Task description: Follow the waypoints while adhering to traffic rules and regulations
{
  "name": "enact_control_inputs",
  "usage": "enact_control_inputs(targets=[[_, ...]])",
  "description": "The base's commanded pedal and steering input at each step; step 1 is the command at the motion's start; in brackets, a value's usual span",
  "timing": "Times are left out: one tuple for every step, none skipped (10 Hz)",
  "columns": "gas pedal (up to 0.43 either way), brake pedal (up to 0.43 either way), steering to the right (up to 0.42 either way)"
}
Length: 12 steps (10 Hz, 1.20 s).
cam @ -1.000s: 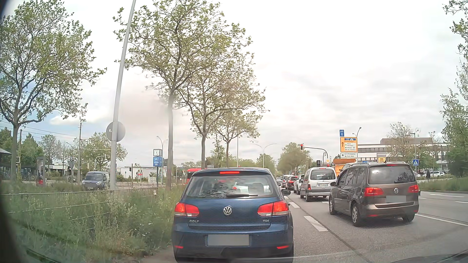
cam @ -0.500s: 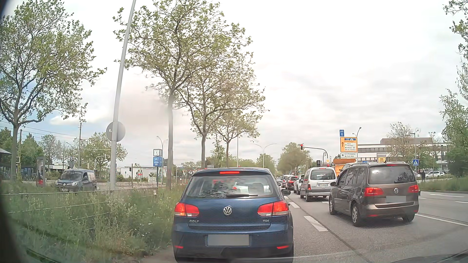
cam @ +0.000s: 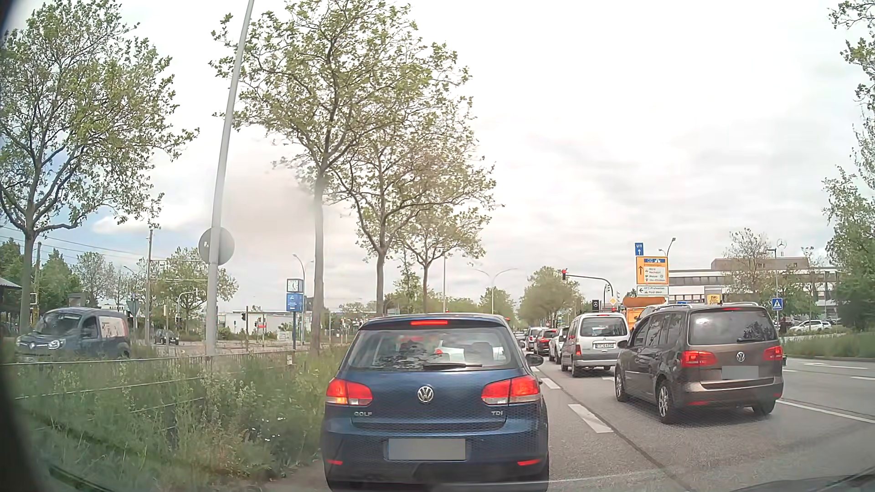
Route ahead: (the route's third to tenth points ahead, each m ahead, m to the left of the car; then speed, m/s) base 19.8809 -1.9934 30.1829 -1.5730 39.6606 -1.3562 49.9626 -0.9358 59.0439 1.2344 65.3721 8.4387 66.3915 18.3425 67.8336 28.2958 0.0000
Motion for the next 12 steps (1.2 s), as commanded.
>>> enact_control_inputs(targets=[[0.000,0.274,0.005],[0.000,0.274,0.005],[0.000,0.274,0.005],[0.000,0.274,0.005],[0.000,0.274,0.005],[0.000,0.274,0.005],[0.000,0.274,0.005],[0.000,0.274,0.005],[0.000,0.274,0.004],[0.000,0.274,0.004],[0.000,0.274,0.004],[0.000,0.274,0.004]])
